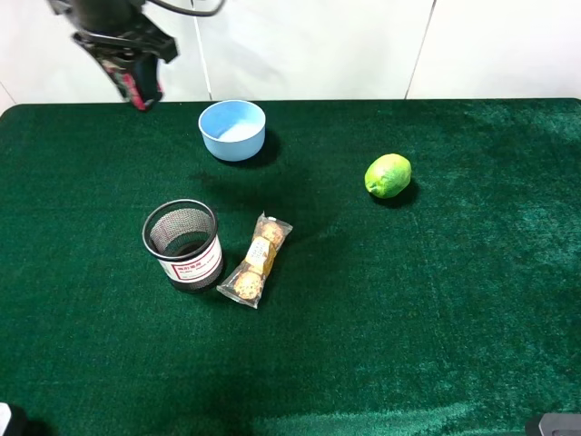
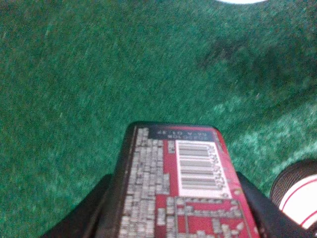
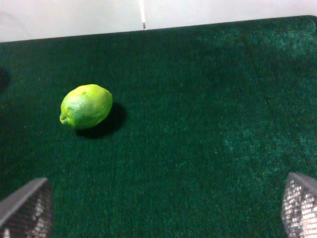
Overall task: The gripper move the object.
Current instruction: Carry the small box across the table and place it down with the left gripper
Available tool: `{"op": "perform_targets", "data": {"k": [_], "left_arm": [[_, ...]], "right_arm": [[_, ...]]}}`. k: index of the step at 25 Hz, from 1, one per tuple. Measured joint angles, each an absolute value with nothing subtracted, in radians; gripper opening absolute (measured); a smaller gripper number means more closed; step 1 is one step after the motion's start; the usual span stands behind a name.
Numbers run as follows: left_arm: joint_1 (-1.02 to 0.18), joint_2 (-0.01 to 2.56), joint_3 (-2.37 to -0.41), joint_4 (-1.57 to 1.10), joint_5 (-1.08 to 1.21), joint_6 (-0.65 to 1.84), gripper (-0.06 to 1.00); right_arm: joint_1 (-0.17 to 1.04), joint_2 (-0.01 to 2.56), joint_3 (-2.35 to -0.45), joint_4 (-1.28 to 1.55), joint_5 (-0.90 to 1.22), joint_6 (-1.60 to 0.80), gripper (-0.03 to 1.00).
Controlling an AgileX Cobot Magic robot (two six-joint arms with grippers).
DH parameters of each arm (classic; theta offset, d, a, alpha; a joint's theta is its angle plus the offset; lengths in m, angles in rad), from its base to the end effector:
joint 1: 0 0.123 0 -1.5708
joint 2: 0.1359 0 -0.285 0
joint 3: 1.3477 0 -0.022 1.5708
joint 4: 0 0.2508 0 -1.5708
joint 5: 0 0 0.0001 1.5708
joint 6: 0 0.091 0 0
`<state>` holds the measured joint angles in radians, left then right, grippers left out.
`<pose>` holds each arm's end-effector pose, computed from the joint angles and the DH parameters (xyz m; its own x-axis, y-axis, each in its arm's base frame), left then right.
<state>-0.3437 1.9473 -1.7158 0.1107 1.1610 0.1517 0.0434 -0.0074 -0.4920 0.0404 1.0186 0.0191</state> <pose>0.3938 -0.1311 0.2698 -0.8302 0.5029 -0.2405 0.4809 0.8643 0.1473 -0.0035 0.0030 0.2785 -0.4206 0.0220 -0.9070 -0.0577 0.9970 0.0510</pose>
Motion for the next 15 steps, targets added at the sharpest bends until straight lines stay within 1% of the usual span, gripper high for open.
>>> {"op": "perform_targets", "data": {"k": [15], "left_arm": [[-0.537,2.223,-2.084,0.112,1.164,0.133,0.47]], "right_arm": [[0.043,-0.007,-0.492,0.040,1.020,0.019,0.69]]}}
